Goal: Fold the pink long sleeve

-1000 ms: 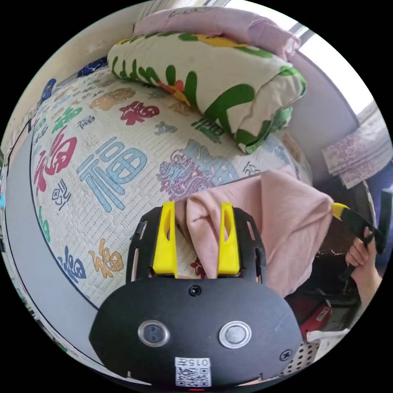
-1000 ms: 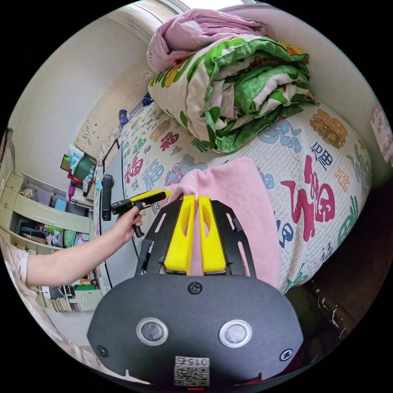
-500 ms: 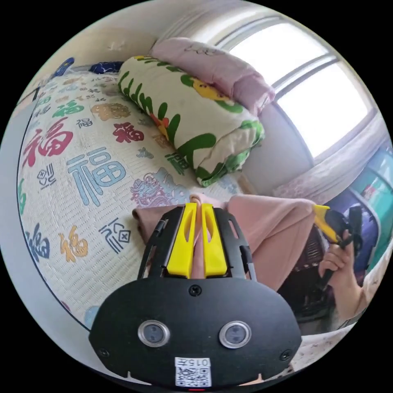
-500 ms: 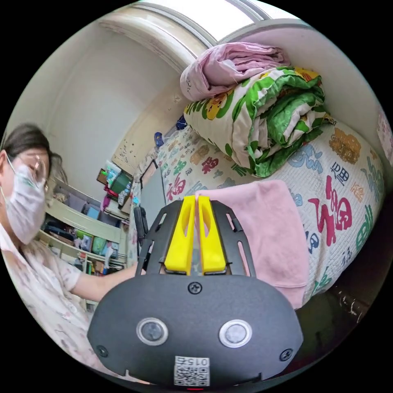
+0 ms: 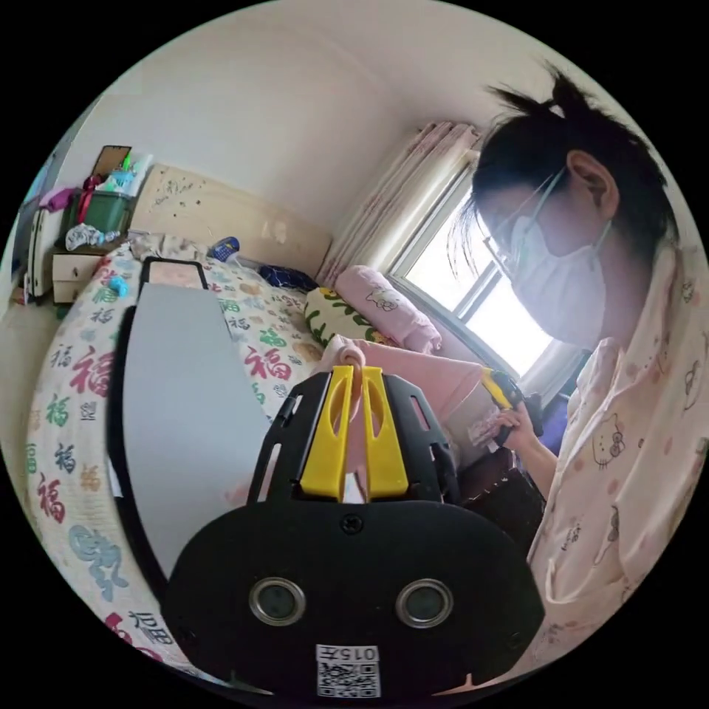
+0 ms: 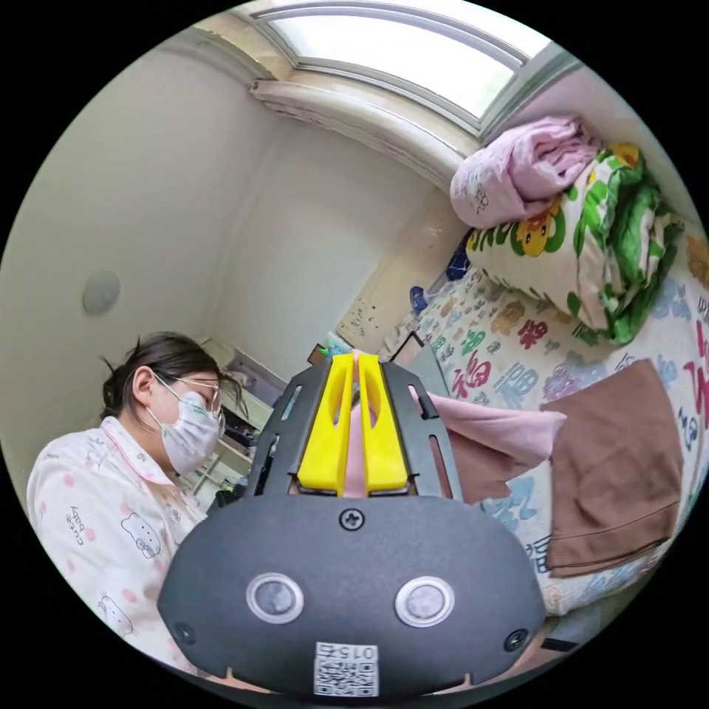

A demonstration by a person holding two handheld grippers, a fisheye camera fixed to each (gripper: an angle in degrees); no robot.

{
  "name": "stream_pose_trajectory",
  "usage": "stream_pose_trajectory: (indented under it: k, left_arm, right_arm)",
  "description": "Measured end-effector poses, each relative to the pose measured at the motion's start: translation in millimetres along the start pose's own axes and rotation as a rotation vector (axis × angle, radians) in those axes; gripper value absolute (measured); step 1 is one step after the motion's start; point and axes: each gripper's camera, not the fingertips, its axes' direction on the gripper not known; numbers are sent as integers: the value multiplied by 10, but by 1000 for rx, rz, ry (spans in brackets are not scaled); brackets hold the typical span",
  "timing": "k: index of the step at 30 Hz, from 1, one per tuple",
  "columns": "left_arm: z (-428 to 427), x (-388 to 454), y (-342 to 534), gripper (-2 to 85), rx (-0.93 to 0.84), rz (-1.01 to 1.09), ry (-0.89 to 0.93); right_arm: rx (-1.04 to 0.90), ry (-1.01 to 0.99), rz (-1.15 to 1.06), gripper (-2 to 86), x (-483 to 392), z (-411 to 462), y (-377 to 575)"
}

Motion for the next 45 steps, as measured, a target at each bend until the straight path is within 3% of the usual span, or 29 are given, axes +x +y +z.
stream_pose_trajectory:
  k: [5,9,13,19,23,26,31,35,37,38,39,41,45]
  left_arm:
    - [-1493,-5,77,-2,17,101,-87]
    - [-2471,-262,287,-3,112,-25,-122]
    - [-2755,-381,530,-3,73,-79,-281]
    - [-2132,-1348,1362,0,-37,-365,-425]
    - [-841,-2100,1946,7,-208,-405,-599]
    - [-61,-2265,2103,21,-383,-450,-684]
    - [725,-1500,2379,92,-648,-279,-542]
    - [1168,-697,2909,117,-883,-143,-432]
    - [1404,-262,3073,128,-1006,86,-491]
    - [1585,71,3190,129,-1077,310,-525]
    - [1742,363,3305,128,-1115,523,-510]
    - [1951,627,3444,128,-1160,759,-446]
    - [2330,604,3601,112,-1230,980,-411]
  right_arm:
    - [-112,-58,18,0,-182,558,667]
    - [-153,-62,78,-2,-190,798,1009]
    - [-193,-17,93,-5,-66,1049,1092]
    - [-244,294,209,-5,1271,1710,1090]
    - [-483,741,80,-1,2644,2953,1220]
    - [-679,810,-1,2,3018,3498,1502]
    - [-1110,573,-318,46,2989,3817,2620]
    - [-1396,515,-825,82,2960,3791,3562]
    - [-1481,483,-972,87,3072,3796,3816]
    - [-1535,483,-1092,91,3176,3812,3967]
    - [-1572,476,-1197,97,3290,3828,4081]
    - [-1621,454,-1314,108,3478,3853,4202]
    - [-1700,415,-1535,112,3837,3868,4385]
